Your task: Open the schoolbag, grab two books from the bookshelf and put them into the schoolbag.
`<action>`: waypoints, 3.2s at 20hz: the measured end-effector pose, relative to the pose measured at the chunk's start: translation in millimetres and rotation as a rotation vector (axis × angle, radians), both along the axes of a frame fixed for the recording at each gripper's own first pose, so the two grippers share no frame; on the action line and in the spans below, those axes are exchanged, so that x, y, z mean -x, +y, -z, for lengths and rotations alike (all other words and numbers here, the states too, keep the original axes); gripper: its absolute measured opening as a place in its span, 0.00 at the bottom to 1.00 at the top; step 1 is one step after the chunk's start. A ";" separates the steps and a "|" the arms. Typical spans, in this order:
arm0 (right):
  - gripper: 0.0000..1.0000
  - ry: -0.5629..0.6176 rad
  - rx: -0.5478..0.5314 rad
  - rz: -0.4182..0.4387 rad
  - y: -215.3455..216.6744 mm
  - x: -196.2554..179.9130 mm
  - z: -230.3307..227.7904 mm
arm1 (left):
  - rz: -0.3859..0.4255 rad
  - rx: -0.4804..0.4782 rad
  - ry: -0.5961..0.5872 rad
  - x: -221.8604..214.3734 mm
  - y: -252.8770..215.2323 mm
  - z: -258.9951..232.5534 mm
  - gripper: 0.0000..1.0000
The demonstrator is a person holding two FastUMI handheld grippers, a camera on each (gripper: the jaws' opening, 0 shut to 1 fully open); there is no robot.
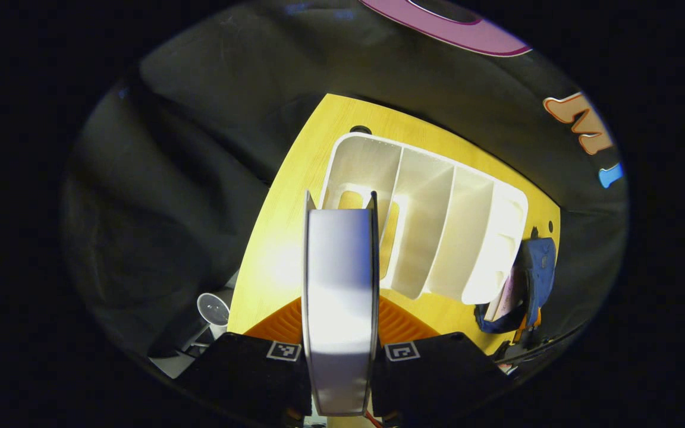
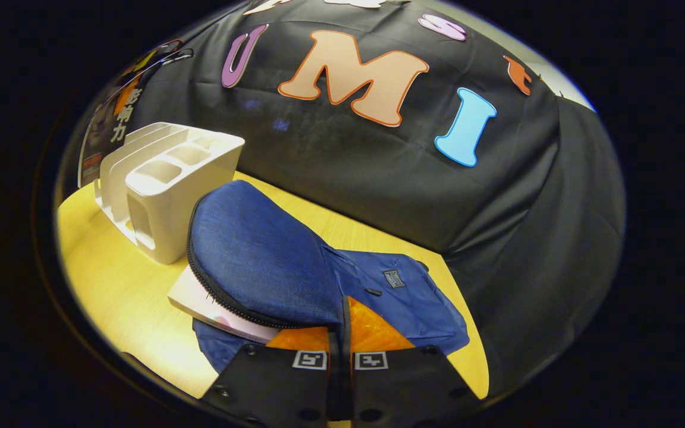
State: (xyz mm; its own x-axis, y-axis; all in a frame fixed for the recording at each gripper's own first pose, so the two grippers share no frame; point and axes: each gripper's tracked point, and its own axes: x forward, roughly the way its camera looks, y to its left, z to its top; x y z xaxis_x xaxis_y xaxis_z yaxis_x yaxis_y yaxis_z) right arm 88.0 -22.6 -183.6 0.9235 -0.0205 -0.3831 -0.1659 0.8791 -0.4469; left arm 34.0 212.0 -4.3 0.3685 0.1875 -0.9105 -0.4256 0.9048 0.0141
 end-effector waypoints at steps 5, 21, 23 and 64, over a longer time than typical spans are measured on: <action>0.03 0.002 0.001 -0.017 -1.2 1.8 -0.5 | -0.012 0.011 -0.038 44.1 -21.6 -31.1 0.36; 0.05 0.010 -0.067 -0.010 -4.6 1.7 -2.6 | 0.216 0.353 -0.234 95.2 -212.8 -29.5 0.36; 0.05 0.009 -0.073 -0.009 -5.5 1.6 -3.5 | 0.223 0.455 -0.285 79.5 -238.3 -23.4 0.36; 0.03 -0.050 -0.243 -0.151 -2.5 9.8 -34.9 | 0.377 0.795 -0.528 -123.2 -465.0 180.4 0.36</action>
